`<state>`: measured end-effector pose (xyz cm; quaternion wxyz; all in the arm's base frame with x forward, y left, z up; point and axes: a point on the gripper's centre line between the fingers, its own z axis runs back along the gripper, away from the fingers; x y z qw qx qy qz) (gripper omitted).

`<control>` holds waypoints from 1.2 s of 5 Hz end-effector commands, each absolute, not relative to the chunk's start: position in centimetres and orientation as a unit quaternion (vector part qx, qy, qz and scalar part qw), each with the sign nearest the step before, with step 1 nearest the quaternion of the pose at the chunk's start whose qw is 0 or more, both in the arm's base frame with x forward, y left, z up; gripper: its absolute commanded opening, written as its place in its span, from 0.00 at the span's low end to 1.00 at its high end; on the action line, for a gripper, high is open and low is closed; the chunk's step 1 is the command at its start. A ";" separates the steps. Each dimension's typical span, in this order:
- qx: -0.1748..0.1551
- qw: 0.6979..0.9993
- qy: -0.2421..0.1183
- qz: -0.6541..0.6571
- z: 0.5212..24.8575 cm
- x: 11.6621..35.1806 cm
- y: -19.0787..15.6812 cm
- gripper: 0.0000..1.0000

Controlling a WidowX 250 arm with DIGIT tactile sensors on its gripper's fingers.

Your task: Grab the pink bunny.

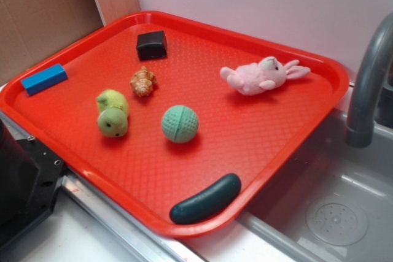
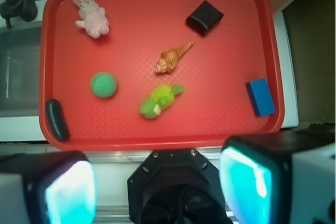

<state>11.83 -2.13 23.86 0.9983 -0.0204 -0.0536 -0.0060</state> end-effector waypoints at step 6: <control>-0.034 0.973 -0.079 -0.215 16.3 22.0 -3.9 1.00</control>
